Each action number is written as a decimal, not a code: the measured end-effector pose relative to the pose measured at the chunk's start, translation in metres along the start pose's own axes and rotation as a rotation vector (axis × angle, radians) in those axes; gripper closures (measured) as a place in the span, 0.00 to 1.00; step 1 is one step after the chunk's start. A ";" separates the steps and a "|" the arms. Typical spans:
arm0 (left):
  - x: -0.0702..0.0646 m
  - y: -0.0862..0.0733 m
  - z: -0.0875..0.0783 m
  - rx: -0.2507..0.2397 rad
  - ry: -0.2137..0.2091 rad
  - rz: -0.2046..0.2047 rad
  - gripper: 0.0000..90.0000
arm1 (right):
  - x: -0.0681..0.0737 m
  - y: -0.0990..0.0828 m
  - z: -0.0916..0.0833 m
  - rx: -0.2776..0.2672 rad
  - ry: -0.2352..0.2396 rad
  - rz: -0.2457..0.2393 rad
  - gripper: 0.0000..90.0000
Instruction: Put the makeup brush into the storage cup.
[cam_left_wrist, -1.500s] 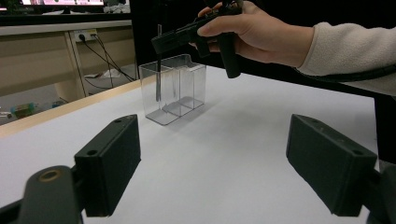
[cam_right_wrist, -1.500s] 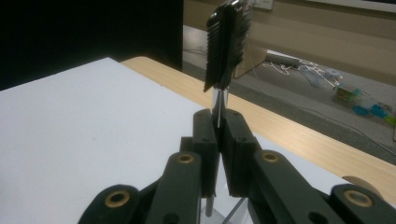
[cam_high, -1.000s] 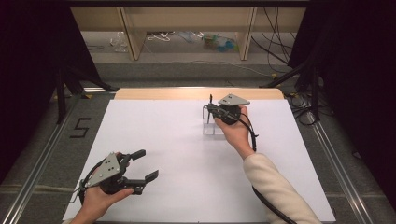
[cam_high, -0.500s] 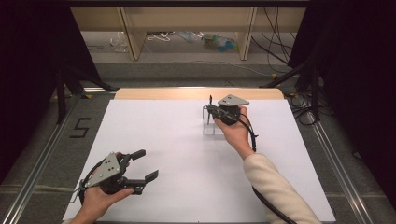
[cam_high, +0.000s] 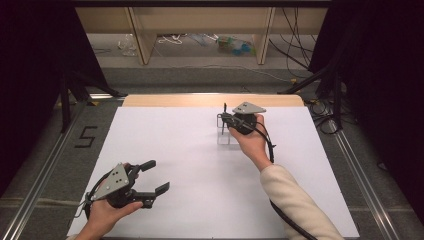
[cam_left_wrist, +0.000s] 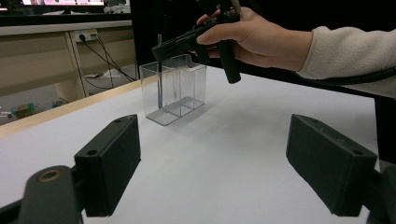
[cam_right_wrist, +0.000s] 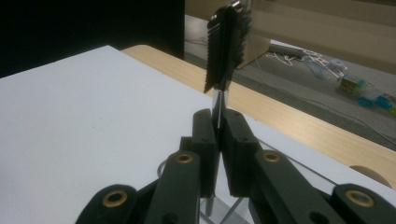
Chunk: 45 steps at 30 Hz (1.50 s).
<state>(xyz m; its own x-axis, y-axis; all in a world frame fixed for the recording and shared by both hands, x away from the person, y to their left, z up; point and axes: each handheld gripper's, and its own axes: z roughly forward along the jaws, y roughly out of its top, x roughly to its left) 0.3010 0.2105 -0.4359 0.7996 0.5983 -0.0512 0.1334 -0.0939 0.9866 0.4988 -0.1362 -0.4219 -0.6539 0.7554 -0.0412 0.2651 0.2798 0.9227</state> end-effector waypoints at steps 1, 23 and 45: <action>0.000 0.000 0.000 0.000 -0.001 -0.001 0.20 | 0.000 0.000 0.000 0.001 -0.002 0.000 0.91; 0.000 0.000 0.000 0.000 0.003 -0.002 0.20 | 0.000 0.014 -0.022 0.057 -0.026 0.013 0.28; 0.001 0.000 0.000 0.003 0.007 0.003 0.20 | 0.008 0.010 -0.055 0.074 0.049 0.012 0.31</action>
<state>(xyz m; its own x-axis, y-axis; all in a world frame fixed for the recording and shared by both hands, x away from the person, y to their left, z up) 0.3014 0.2108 -0.4363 0.7961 0.6034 -0.0475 0.1333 -0.0982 0.9862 0.4575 -0.1597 -0.3919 -0.6840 0.7294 -0.0098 0.3232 0.3151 0.8923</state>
